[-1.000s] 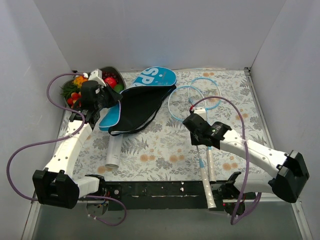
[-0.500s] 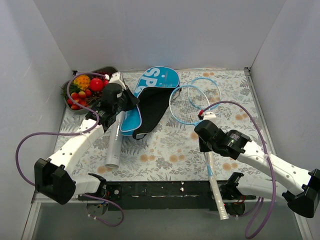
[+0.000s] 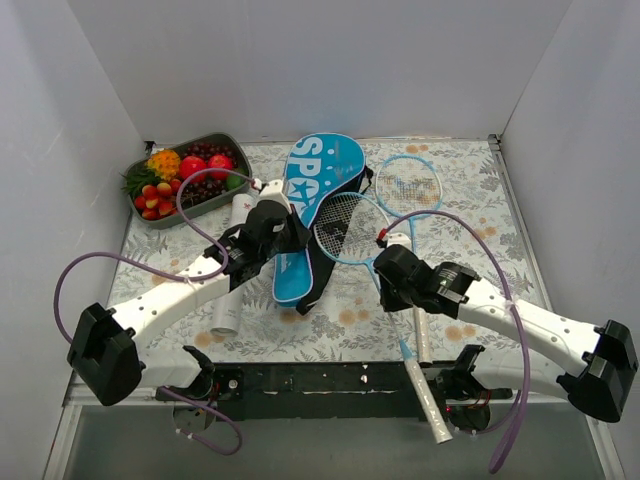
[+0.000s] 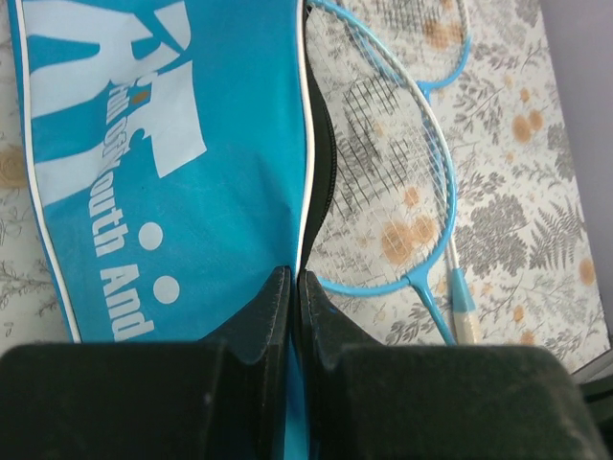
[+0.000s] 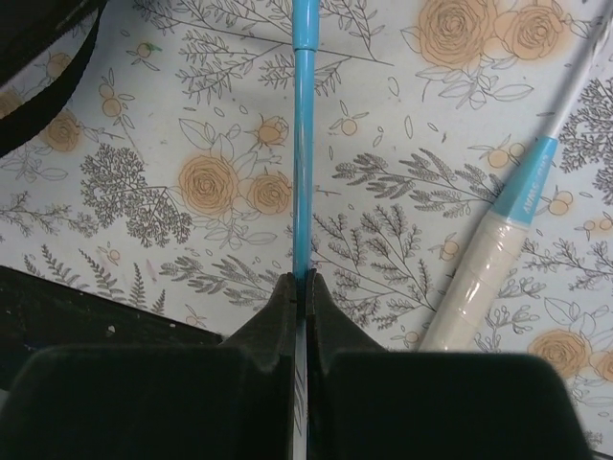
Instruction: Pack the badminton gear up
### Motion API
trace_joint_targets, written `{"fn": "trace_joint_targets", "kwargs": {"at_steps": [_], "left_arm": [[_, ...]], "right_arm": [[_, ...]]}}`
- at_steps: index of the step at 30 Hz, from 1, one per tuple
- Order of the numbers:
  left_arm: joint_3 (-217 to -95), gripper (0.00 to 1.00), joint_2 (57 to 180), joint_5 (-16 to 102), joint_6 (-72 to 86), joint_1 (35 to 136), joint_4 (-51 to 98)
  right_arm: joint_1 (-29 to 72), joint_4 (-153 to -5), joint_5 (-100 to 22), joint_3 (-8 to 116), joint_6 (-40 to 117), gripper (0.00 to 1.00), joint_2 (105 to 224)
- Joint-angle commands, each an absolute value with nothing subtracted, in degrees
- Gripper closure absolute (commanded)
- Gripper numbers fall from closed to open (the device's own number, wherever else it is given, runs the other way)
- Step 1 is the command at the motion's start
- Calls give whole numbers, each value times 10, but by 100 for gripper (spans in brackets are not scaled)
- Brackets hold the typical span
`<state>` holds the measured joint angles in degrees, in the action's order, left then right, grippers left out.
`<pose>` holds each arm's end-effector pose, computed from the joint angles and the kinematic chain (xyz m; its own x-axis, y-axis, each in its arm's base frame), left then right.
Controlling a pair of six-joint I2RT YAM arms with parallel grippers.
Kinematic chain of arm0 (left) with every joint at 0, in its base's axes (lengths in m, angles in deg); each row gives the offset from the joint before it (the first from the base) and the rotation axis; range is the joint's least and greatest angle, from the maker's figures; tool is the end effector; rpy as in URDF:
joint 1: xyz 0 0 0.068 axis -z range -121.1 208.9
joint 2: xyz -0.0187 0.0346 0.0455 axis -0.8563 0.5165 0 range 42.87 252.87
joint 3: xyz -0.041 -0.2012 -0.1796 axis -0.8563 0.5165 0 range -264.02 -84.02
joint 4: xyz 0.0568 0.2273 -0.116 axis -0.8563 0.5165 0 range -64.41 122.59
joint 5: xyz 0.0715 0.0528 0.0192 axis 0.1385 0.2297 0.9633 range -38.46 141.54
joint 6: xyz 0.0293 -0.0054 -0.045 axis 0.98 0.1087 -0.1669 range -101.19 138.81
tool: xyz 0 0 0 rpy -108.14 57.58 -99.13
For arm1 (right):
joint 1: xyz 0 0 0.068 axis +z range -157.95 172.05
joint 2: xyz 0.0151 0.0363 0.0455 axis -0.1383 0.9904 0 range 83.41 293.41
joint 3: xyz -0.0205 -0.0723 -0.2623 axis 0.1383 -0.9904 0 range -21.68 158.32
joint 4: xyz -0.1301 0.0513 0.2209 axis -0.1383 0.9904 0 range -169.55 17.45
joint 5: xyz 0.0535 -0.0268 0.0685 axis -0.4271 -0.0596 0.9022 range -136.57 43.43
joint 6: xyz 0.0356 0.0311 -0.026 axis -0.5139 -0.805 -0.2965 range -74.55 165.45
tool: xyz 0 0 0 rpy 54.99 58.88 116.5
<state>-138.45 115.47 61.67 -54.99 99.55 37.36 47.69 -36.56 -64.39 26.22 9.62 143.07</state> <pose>0.2218 -0.1823 0.2916 -0.6103 -0.7219 -0.3260 -0.2171 0.5483 -0.8076 0.1225 0.1598 0.2621 -0.7753 -0.1465 -0.6143 -0.2865 0.9485 0.1354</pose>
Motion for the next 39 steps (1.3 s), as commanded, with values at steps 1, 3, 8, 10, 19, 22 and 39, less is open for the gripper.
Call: {"fn": "trace_joint_targets", "kwargs": {"at_steps": [1,3,8,10,19,22,39], "left_arm": [[-1351,100,1104,663,-553,1026,348],[-1326,100,1086,667,-553,1043,344],[-1287,100,1063,667,-563,1079,335],[-1266,100,1054,668,-574,1092,332],[-1186,100,1002,687,-608,1143,336],[-1170,100,991,683,-624,1149,334],[-1150,100,1020,641,-638,1159,295]], "right_arm": [[480,-447,-629,268,95,99,1471],[480,-461,-628,275,97,99,1506],[480,-516,-628,320,103,99,1597],[480,-526,-639,339,104,99,1624],[442,-580,-680,419,81,99,1746],[424,-608,-695,431,65,99,1775],[370,-782,-629,556,111,99,1913]]}}
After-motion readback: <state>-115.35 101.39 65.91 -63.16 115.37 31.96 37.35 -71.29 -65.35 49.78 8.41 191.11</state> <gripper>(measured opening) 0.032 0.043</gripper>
